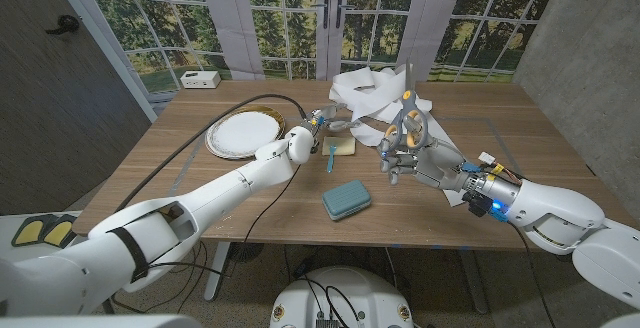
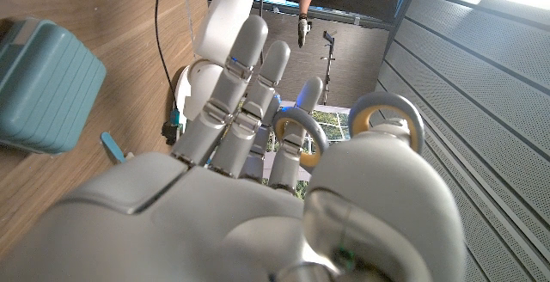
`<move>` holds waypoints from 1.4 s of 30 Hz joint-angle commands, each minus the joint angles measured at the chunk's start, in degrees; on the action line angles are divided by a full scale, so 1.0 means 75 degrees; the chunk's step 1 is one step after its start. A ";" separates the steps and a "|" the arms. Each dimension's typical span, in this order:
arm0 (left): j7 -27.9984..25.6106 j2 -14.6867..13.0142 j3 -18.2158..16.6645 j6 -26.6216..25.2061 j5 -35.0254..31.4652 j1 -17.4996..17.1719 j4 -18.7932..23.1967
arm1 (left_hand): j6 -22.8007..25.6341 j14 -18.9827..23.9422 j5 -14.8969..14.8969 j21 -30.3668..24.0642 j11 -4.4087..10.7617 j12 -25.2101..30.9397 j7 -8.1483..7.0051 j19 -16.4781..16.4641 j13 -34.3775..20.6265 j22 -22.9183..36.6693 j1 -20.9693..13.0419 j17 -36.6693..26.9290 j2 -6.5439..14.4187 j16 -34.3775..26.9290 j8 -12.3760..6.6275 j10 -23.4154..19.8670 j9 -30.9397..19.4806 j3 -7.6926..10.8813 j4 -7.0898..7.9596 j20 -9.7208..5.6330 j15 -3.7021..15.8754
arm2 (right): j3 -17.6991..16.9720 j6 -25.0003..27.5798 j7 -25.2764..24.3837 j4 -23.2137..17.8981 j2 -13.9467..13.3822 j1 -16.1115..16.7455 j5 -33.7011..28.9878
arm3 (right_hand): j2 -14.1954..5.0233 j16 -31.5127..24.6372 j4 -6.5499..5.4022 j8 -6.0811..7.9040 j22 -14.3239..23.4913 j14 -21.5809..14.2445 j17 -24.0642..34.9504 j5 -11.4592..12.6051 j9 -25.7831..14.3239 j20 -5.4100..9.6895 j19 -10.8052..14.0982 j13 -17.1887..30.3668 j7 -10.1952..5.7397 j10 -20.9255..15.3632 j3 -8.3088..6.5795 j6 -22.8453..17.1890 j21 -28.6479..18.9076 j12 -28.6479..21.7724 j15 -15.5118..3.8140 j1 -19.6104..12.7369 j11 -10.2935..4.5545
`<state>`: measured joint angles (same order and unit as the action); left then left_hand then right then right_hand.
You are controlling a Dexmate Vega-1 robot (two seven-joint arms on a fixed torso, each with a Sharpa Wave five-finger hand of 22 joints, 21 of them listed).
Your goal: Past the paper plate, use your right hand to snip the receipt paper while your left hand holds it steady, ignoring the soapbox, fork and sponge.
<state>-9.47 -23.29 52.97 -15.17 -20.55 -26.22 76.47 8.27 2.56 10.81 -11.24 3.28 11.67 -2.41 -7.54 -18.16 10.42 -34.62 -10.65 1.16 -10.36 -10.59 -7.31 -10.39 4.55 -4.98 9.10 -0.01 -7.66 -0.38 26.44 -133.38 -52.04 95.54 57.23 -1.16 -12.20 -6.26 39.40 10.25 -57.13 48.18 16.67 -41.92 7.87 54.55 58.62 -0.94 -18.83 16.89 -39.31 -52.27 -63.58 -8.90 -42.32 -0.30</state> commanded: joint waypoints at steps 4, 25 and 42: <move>0.0000 0.0114 0.0117 0.0064 0.0036 0.0159 -0.0285 | -0.0064 -0.0034 0.0035 -0.0013 0.0092 0.0039 -0.0208 0.0033 0.0023 0.0004 0.0046 -0.0013 -0.0014 -0.0049 0.0005 0.0008 -0.0004 -0.0009 -0.0068 0.0037 0.0029 | 0.0055 0.0105 0.0021 -0.0024 -0.0053 -0.0039 0.0021 | -0.0096 -0.0038 -0.0017 -0.0037 0.0043 -0.0028 -0.0003 -0.0053 -0.0029 0.0133 0.0064 0.0002 0.0007 -0.0067 0.0040 -0.0017 0.0029 -0.0014 -0.0081 -0.0024 0.0035; 0.0040 0.0582 0.0403 0.0273 0.0028 0.0628 -0.1058 | -0.0069 -0.0139 0.0037 -0.0015 0.0009 0.0030 -0.0039 0.0059 0.0150 0.0003 0.0059 -0.0005 0.0014 -0.0040 -0.0005 0.0158 0.0002 -0.0007 -0.0097 0.0057 -0.0014 | -0.0057 0.0072 0.0069 -0.0035 0.0002 0.0062 0.0005 | -0.0165 -0.0051 0.0011 -0.0058 0.0046 -0.0081 -0.0034 -0.0100 -0.0089 0.0154 0.0073 0.0010 -0.0022 -0.0128 0.0012 -0.0141 0.0059 -0.0042 -0.0101 -0.0119 0.0015; -0.0048 0.0998 0.0631 0.0415 0.0082 0.0918 -0.1827 | -0.0244 -0.0167 0.0033 -0.0019 -0.0210 0.0065 0.0207 0.0065 0.0219 0.0004 0.0100 -0.0001 0.0008 -0.0046 0.0029 0.0126 -0.0003 -0.0025 -0.0101 0.0048 -0.0028 | -0.0188 0.0250 0.0018 -0.0107 -0.0009 0.0091 0.0074 | -0.0209 -0.0059 0.0020 -0.0075 0.0048 -0.0083 -0.0030 -0.0135 -0.0145 0.0167 0.0079 0.0013 -0.0027 -0.0201 0.0002 -0.0206 0.0080 -0.0071 -0.0096 -0.0163 -0.0001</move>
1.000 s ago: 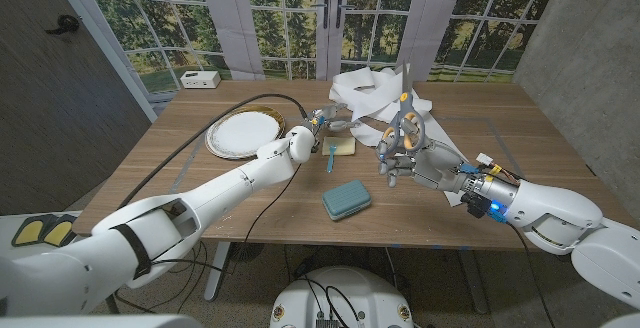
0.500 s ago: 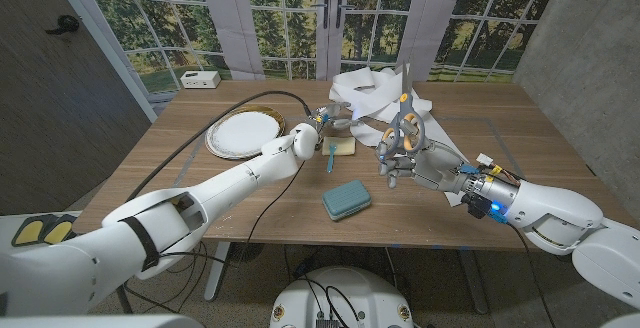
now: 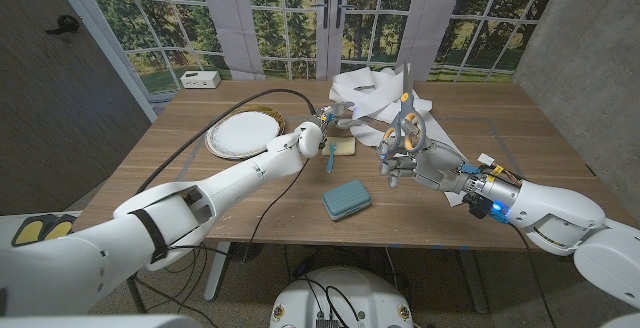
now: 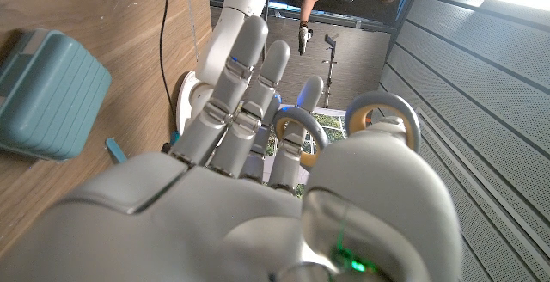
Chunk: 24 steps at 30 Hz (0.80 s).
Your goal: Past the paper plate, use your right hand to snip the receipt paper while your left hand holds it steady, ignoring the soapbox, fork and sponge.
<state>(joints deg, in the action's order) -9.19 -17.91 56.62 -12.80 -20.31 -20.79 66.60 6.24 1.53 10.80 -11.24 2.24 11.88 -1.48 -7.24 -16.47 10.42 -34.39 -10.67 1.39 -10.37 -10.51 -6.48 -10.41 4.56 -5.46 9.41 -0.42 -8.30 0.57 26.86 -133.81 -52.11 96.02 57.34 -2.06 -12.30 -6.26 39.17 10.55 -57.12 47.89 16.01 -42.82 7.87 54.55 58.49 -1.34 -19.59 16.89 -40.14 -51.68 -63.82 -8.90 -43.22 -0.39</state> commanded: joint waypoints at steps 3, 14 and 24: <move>-0.0084 0.0405 0.0196 0.0151 0.0078 0.0279 -0.0734 | 0.0003 -0.0040 0.0033 -0.0019 -0.0166 0.0032 0.0076 0.0026 0.0006 0.0004 0.0076 0.0001 -0.0023 -0.0043 0.0020 0.0038 -0.0001 -0.0029 -0.0037 0.0004 -0.0007 | -0.0150 0.0116 -0.0020 -0.0062 0.0009 0.0045 0.0023 | -0.0097 -0.0048 0.0022 -0.0049 0.0009 -0.0101 0.0001 -0.0052 -0.0039 0.0169 0.0082 0.0039 0.0029 -0.0106 -0.0001 -0.0099 0.0004 -0.0047 -0.0109 -0.0052 0.0003; -0.0184 0.0800 0.0357 0.0485 0.0190 0.0549 -0.1448 | -0.0099 -0.0109 0.0034 -0.0039 -0.0734 0.0023 0.0034 -0.0022 0.0107 0.0002 0.0080 0.0014 -0.0011 -0.0031 0.0011 0.0102 -0.0002 -0.0029 -0.0061 -0.0010 -0.0312 | -0.0290 0.0158 -0.0031 -0.0092 0.0116 0.0160 0.0001 | -0.0136 -0.0050 0.0036 -0.0047 0.0010 -0.0129 -0.0014 -0.0076 -0.0059 0.0172 0.0085 0.0054 0.0007 -0.0138 -0.0014 -0.0224 0.0018 -0.0069 -0.0136 -0.0100 -0.0028; -0.0348 0.1147 0.0462 0.0845 0.0323 0.0764 -0.2134 | -0.0088 0.0038 0.0032 -0.0041 0.0417 0.0034 -0.0219 -0.0071 0.0282 -0.0006 0.0040 0.0042 0.0037 -0.0066 -0.0041 0.0223 0.0002 -0.0004 -0.0119 0.0102 -0.0857 | -0.0304 0.0199 -0.0012 -0.0053 0.0171 0.0128 -0.0004 | -0.0173 -0.0058 0.0040 -0.0043 0.0011 -0.0133 -0.0002 -0.0096 -0.0116 0.0182 0.0100 0.0076 0.0015 -0.0196 -0.0023 -0.0272 0.0025 -0.0104 -0.0156 -0.0126 -0.0058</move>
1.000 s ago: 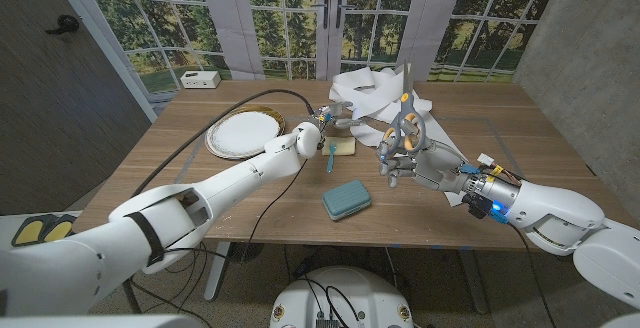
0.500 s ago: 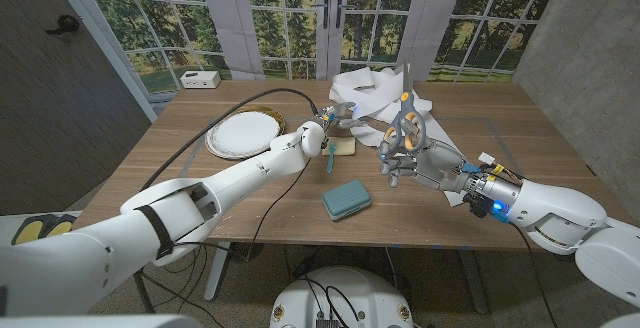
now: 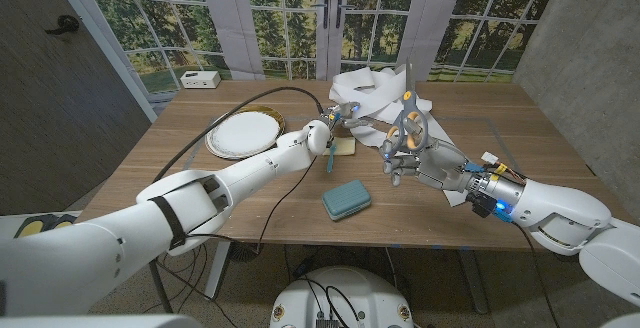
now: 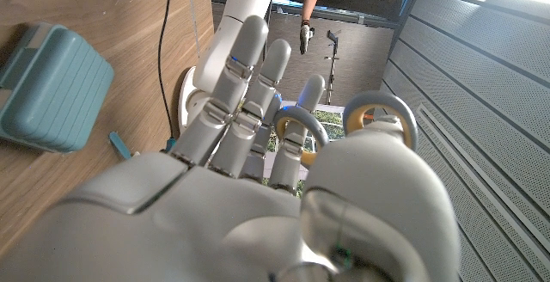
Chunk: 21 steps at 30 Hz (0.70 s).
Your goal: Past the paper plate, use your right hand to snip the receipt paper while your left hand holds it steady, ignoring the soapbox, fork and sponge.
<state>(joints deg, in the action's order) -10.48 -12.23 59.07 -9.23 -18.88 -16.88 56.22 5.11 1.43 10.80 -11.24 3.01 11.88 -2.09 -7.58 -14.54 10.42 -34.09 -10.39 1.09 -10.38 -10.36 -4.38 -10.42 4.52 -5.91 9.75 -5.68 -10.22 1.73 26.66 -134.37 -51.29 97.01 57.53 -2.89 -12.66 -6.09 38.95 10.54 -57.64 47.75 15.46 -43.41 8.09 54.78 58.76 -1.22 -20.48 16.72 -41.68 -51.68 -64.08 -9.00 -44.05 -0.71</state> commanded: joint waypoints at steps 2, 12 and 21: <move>-0.0203 0.0434 0.0144 0.0427 0.0167 0.0267 -0.0843 | 0.0088 0.0036 0.0032 -0.0035 0.0324 0.0036 -0.0181 -0.0014 0.0038 -0.0007 -0.0004 0.0008 0.0083 -0.0055 -0.0069 -0.0057 0.0003 0.0004 -0.0065 0.0074 -0.0252 | -0.0046 0.0067 0.0025 0.0035 0.0067 -0.0024 0.0013 | -0.0076 -0.0012 0.0021 -0.0017 0.0013 -0.0058 0.0022 -0.0027 -0.0046 0.0147 0.0066 0.0032 -0.0003 -0.0090 -0.0005 -0.0076 0.0029 -0.0069 -0.0137 -0.0029 -0.0029; -0.0381 0.0693 0.0217 0.0752 0.0283 0.0441 -0.1452 | 0.0085 0.0216 0.0032 -0.0053 0.0332 0.0046 -0.0251 -0.0073 0.0076 -0.0008 -0.0026 0.0013 0.0114 -0.0104 -0.0062 -0.0060 0.0004 0.0023 -0.0082 0.0183 -0.0384 | -0.0038 0.0111 0.0026 0.0087 0.0083 -0.0096 0.0044 | -0.0113 -0.0014 0.0042 -0.0033 0.0014 -0.0042 0.0041 -0.0045 -0.0078 0.0161 0.0065 0.0020 0.0001 -0.0114 -0.0022 -0.0121 0.0041 -0.0071 -0.0146 -0.0086 -0.0045; -0.0582 0.0953 0.0279 0.0786 0.0373 0.0516 -0.1850 | 0.0021 0.0781 0.0041 -0.0105 0.0313 0.0104 -0.0472 -0.0328 0.0155 -0.0011 -0.0679 0.0023 0.0554 -0.0191 -0.0067 -0.0123 -0.0003 0.0433 -0.0351 0.0145 -0.0339 | -0.0067 0.0152 0.0019 0.0116 0.0088 -0.0114 0.0079 | -0.0152 -0.0019 0.0062 -0.0037 0.0016 -0.0060 0.0043 -0.0058 -0.0084 0.0172 0.0063 0.0030 0.0002 -0.0148 -0.0042 -0.0222 0.0051 -0.0090 -0.0184 -0.0145 -0.0092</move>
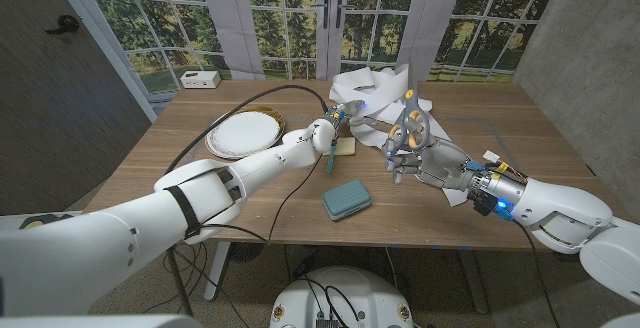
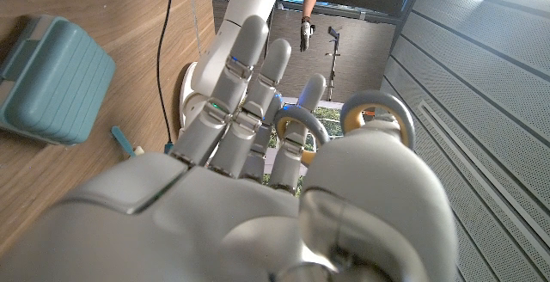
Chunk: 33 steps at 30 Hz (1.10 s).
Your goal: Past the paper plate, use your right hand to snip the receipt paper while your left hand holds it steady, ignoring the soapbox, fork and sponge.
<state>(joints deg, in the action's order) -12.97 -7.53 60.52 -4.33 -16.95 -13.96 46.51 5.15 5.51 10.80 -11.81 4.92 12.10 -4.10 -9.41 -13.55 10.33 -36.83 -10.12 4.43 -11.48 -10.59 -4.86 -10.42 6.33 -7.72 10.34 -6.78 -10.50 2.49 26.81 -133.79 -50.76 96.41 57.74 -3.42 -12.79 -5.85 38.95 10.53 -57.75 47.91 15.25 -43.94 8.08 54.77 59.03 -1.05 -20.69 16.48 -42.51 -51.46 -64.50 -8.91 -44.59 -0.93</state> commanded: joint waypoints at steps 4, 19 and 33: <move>-0.0454 0.0464 0.0050 0.0306 0.0228 0.0142 -0.0835 | 0.0353 0.0743 -0.0028 -0.0095 0.0121 0.0191 -0.0569 -0.0357 0.0042 0.0021 -0.0540 -0.0005 0.0095 -0.0106 -0.0140 -0.0302 -0.0011 0.0296 -0.0178 0.0250 -0.0315 | -0.0054 0.0063 -0.0005 0.0038 0.0028 -0.0027 0.0056 | -0.0088 -0.0002 0.0035 -0.0034 0.0017 -0.0047 0.0023 -0.0035 -0.0032 0.0176 0.0067 0.0011 -0.0022 -0.0128 -0.0012 -0.0124 0.0023 -0.0048 -0.0205 -0.0087 -0.0076; -0.0479 0.1084 0.0270 0.0590 0.0436 0.0474 -0.1976 | 0.0997 0.1881 -0.0062 -0.0345 0.0132 0.0309 -0.0276 -0.1299 -0.0010 0.0066 -0.0982 0.0014 0.0093 -0.0159 -0.0187 -0.0536 -0.0018 0.0524 -0.0218 0.0247 0.0025 | -0.0237 0.0092 0.0067 0.0026 0.0106 0.0067 0.0085 | -0.0103 -0.0013 0.0040 -0.0046 0.0017 -0.0092 0.0031 -0.0076 -0.0053 0.0195 0.0084 0.0046 0.0002 -0.0215 0.0003 -0.0293 0.0035 -0.0104 -0.0235 -0.0113 -0.0103; -0.0688 0.1688 0.0807 0.0909 0.0490 0.0803 -0.3138 | 0.1919 0.2905 -0.0066 -0.0751 -0.0100 0.0558 0.0711 -0.2934 -0.0189 0.0053 -0.1764 0.0033 0.0079 0.0082 -0.0243 -0.1238 -0.0057 0.1012 -0.0202 -0.0221 0.1760 | -0.0376 0.0124 0.0177 0.0082 0.0222 0.0080 0.0155 | -0.0162 -0.0002 0.0036 -0.0029 0.0018 -0.0080 0.0040 -0.0100 -0.0099 0.0208 0.0087 0.0041 0.0011 -0.0309 -0.0006 -0.0464 0.0050 -0.0138 -0.0257 -0.0135 -0.0174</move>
<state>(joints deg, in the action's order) -17.41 2.12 63.63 1.10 -13.70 -9.49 28.65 18.31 27.33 10.33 -17.32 4.36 15.71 0.97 -25.83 -14.65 10.60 -49.56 -9.86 5.38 -11.47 -12.09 -12.97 -10.55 13.34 -9.48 12.39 2.66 -12.66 3.25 27.60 -133.51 -49.70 96.99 58.61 -4.17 -12.91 -5.63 38.94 10.53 -58.27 47.90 14.61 -44.48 8.08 54.77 59.04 -0.93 -21.53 16.25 -45.26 -51.46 -65.27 -9.01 -45.33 -1.12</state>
